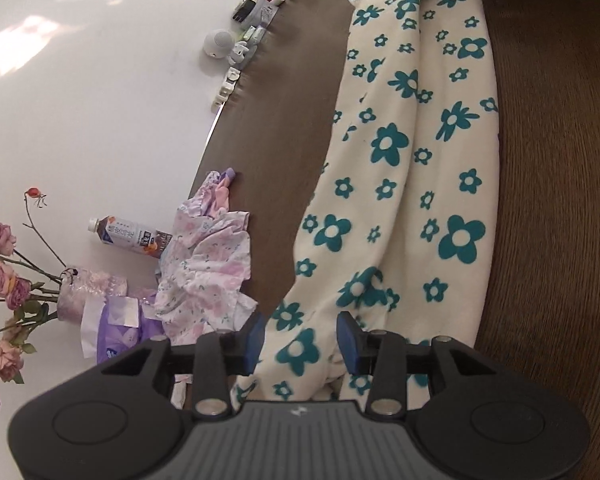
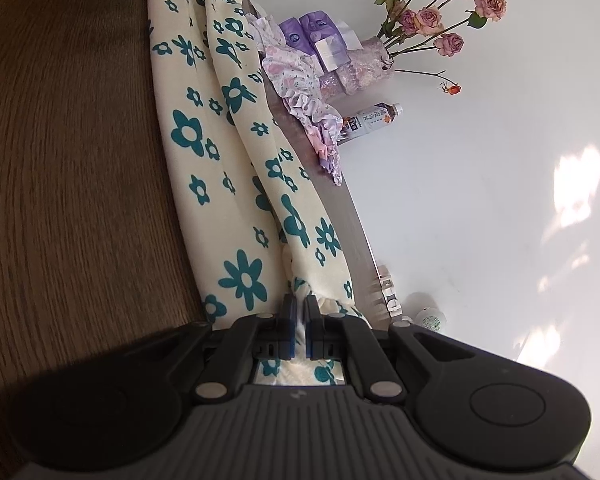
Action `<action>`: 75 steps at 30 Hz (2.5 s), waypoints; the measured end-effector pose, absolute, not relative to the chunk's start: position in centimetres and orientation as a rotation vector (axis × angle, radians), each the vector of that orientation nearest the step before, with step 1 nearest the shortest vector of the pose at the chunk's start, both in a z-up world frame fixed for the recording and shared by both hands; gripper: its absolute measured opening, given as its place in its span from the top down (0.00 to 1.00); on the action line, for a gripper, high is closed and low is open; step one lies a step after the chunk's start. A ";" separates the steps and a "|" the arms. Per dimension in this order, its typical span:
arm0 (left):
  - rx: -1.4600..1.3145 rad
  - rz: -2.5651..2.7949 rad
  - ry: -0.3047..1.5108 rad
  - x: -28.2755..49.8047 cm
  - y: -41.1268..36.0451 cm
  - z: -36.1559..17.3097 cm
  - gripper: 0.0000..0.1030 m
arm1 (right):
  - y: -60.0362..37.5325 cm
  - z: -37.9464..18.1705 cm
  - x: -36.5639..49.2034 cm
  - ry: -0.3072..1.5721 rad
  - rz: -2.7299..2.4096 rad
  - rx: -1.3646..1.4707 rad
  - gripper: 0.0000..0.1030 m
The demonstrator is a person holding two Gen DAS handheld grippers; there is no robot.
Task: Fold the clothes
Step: 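Lift the pinched shirt edge up with both tools, rolling them sideways, then hold the shirt raised and hanging from both closed tools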
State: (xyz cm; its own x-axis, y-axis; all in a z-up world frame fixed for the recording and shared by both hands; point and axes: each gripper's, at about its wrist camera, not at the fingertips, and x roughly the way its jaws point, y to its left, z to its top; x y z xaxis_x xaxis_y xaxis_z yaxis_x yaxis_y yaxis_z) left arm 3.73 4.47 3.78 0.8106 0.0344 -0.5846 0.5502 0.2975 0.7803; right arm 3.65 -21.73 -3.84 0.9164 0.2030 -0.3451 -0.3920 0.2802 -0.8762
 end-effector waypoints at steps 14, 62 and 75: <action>1.414 -0.494 0.578 5.5 7.9 2.3 0.62 | -21.6 -4.0 3.6 0.194 0.390 -1.223 0.96; 1.363 -0.396 0.422 6.5 9.6 -0.5 0.98 | -22.3 -4.1 3.8 0.220 0.338 -1.074 0.95; 0.949 -0.387 0.413 5.0 10.5 4.8 0.81 | -22.3 -4.2 3.5 0.212 0.333 -1.059 0.95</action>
State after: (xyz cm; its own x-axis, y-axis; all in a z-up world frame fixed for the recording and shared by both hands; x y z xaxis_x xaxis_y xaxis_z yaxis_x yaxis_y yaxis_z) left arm 5.04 10.50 4.77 0.8556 -0.1359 -0.4994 0.4895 0.5260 0.6955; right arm 3.46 -22.34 -4.19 0.9301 0.1656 -0.3278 -0.3671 0.4469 -0.8158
